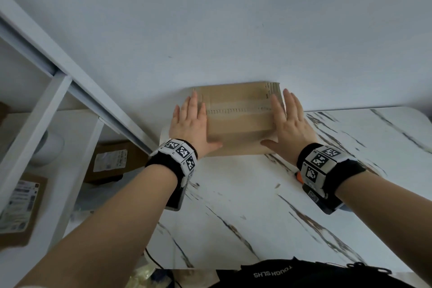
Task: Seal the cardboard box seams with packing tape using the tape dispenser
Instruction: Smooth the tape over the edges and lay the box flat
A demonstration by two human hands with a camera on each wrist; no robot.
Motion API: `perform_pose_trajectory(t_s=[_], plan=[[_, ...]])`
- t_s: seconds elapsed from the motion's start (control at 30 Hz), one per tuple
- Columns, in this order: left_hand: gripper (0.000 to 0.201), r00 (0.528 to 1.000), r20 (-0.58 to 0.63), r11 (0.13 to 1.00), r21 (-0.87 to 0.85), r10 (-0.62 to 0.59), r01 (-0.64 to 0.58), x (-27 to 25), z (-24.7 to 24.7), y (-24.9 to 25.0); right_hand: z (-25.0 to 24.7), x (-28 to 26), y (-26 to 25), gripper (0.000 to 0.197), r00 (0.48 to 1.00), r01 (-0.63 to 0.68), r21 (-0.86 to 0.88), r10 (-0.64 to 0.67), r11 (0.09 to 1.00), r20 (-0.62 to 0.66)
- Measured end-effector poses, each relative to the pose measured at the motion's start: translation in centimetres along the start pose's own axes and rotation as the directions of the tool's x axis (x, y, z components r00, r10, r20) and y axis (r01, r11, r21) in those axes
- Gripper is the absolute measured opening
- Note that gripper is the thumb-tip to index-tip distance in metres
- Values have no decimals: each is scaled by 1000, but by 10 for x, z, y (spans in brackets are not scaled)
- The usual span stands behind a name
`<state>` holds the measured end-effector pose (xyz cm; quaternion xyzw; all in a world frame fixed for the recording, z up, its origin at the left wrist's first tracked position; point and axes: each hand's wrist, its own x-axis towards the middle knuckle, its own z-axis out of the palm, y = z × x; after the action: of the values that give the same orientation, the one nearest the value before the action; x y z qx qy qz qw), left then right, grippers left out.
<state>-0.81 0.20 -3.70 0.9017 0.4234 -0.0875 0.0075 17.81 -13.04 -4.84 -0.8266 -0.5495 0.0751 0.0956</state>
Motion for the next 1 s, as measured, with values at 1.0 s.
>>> perform_pose_trajectory(t_s=[1.0], plan=[[89,942,-100,947,-1,320,-322,10,3,139,19,-29,100,51,819,-439,-37,416,898,394]])
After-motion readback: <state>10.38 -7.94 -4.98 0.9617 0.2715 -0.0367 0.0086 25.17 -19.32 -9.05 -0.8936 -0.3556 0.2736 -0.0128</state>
